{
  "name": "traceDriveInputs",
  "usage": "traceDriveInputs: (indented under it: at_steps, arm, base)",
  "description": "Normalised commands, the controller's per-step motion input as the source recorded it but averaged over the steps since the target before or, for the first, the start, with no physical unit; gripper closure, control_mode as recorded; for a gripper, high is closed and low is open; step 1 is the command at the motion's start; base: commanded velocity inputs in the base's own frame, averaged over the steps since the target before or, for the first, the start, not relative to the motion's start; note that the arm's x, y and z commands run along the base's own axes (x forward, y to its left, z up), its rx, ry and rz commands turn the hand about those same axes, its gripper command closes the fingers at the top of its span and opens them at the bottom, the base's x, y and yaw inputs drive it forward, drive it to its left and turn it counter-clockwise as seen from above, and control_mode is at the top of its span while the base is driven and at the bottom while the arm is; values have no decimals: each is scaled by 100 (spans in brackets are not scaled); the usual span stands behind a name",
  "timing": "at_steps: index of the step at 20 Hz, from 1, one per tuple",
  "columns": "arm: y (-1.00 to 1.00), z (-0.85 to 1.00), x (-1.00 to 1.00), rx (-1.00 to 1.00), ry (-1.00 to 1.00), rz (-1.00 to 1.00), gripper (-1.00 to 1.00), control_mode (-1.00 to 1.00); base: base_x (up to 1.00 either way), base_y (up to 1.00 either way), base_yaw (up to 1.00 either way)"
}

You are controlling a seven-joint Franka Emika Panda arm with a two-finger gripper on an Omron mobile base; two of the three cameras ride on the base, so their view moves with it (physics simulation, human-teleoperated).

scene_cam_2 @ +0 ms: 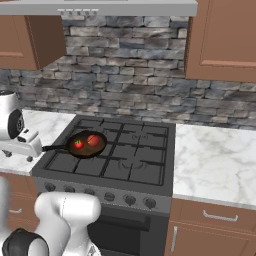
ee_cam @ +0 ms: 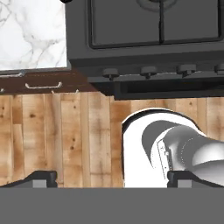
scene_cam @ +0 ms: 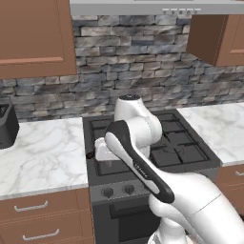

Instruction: Place the pan on the front left burner on the stove. Then place the tomato and the onion in the pan and turn on the front left burner.

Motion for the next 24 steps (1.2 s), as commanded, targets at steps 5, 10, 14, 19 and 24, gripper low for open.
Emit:
traceDriveInputs:
  at_steps: [5, 10, 14, 19, 24]
  arm:
    - [33, 0, -40, -5, -21, -8, -100, -100]
    - [28, 0, -14, -7, -23, -8, -100, -100]
    - [26, 0, -2, -6, -25, -4, -100, -100]
    - [31, 0, -2, -4, -27, -2, -100, -100]
    - [28, -1, -24, -2, -27, 0, -100, -100]
  base:
    - [0, 0, 0]
    - [0, 0, 0]
    - [0, 0, 0]
    - [0, 0, 0]
    - [0, 0, 0]
